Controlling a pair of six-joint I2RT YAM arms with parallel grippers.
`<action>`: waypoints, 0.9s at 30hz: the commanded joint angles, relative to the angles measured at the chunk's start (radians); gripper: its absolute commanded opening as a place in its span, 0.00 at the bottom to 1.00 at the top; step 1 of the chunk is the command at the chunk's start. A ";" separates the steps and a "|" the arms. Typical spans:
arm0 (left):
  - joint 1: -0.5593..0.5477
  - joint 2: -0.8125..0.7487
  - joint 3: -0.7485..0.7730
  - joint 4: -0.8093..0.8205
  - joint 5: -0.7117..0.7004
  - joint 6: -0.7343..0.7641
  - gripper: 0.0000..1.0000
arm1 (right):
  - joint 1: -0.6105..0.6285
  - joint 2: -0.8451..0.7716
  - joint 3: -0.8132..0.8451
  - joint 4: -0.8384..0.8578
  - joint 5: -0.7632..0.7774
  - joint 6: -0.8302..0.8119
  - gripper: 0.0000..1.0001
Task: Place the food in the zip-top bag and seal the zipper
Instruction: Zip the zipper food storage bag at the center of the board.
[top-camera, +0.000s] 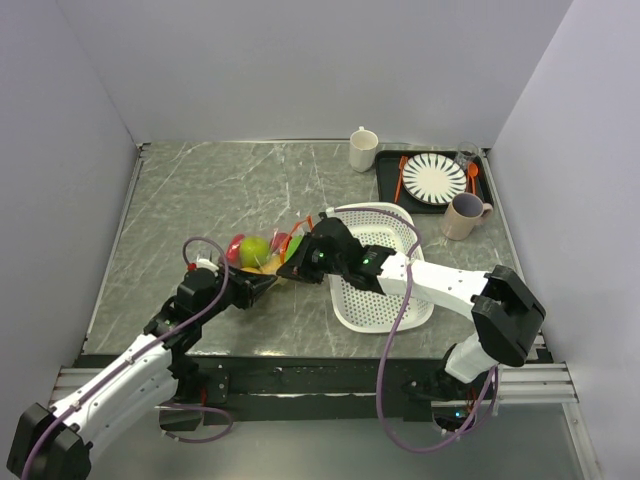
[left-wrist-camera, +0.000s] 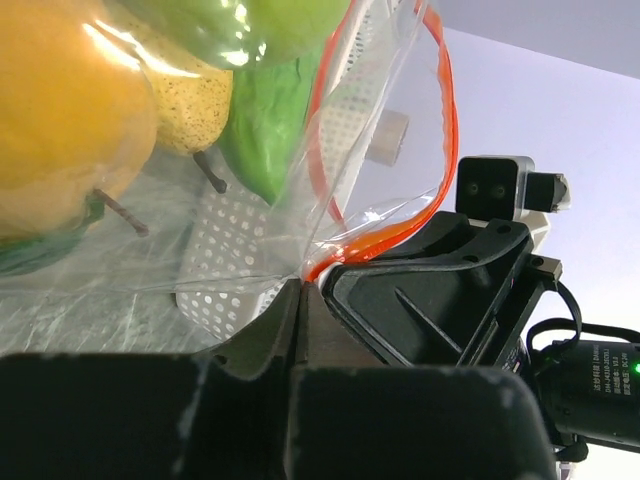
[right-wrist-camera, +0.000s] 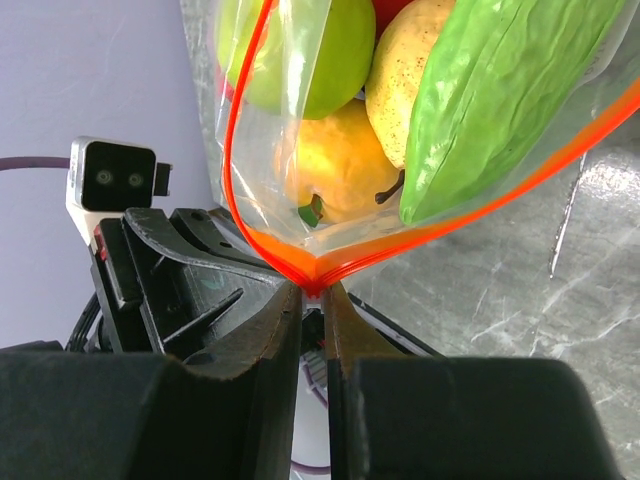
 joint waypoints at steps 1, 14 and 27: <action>0.001 0.026 0.025 0.076 -0.006 -0.004 0.01 | 0.007 -0.009 0.019 0.016 -0.043 -0.013 0.05; 0.000 -0.029 0.036 -0.017 -0.044 0.041 0.01 | 0.007 -0.029 0.035 -0.019 0.013 -0.034 0.04; 0.000 -0.104 0.001 -0.074 -0.059 0.036 0.01 | -0.039 -0.043 0.048 -0.021 0.021 -0.043 0.04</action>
